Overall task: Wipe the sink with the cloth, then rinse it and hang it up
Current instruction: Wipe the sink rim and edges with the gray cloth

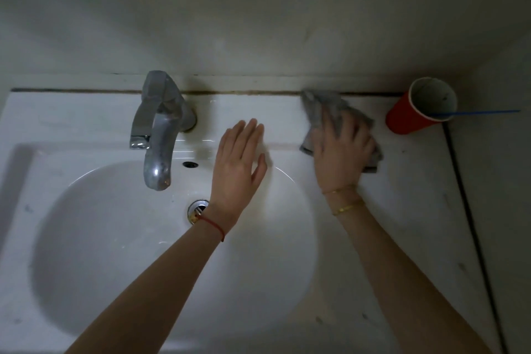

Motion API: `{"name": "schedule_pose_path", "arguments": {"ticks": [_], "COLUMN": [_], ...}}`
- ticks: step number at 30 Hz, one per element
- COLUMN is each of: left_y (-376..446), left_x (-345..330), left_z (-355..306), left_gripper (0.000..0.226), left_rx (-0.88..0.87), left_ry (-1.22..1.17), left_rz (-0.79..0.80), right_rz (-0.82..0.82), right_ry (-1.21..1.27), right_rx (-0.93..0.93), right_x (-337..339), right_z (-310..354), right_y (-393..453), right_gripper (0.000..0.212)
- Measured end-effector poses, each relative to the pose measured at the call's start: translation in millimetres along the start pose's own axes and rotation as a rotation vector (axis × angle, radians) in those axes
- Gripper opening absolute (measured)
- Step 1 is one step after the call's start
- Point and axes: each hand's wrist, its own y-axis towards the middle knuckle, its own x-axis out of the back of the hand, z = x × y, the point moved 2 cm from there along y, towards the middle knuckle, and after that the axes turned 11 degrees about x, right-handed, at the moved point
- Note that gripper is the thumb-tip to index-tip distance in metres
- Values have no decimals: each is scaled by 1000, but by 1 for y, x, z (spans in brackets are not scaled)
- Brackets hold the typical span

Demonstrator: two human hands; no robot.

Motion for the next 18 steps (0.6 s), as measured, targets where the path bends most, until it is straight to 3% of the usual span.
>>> {"name": "schedule_pose_path", "arguments": {"ticks": [4,6,10,12,15,18], "left_y": [0,1,0,-1,-1,-1], "left_x": [1,2,2,1,1,1], "left_z": [2,2,3,3,6,6], "left_gripper": [50,51,50,51,53,53], "left_rx": [-7,-22,-28,-24,-17,-32], "left_ry": [-5,-1,0,-1,-3,-9], "left_rz": [13,15,9,21,41,49], "right_rz": [60,98,22,21,83,140], "right_ry": [27,-42,-35,-26,17,48], "right_rx": [387,356,-29,54,330,370], "right_x": [2,0,4,3,9,17], "right_z": [26,-10,-38,-9,19,-6], "right_y": [-12,-15,-9,-7,-24,-61], "right_gripper": [54,58,42,47,57,54]}}
